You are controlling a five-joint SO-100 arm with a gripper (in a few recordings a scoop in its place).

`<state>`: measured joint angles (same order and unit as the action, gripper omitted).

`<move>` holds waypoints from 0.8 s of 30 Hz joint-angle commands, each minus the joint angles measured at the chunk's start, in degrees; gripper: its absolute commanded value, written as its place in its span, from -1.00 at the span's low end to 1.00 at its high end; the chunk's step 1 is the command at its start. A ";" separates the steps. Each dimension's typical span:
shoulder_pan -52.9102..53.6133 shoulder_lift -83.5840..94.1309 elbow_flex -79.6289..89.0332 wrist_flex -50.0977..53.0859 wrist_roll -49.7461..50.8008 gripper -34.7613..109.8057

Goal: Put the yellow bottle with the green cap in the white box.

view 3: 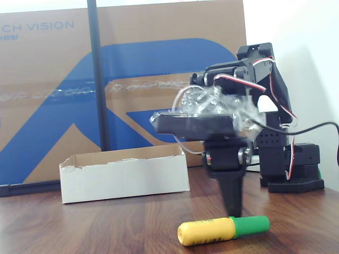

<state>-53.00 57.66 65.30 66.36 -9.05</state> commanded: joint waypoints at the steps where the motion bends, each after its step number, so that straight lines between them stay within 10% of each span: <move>1: -1.23 2.72 -1.76 0.79 -1.23 -0.52; 24: 0.53 12.13 5.27 -3.87 -2.37 -0.30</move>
<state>-52.21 63.98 70.93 62.40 -10.99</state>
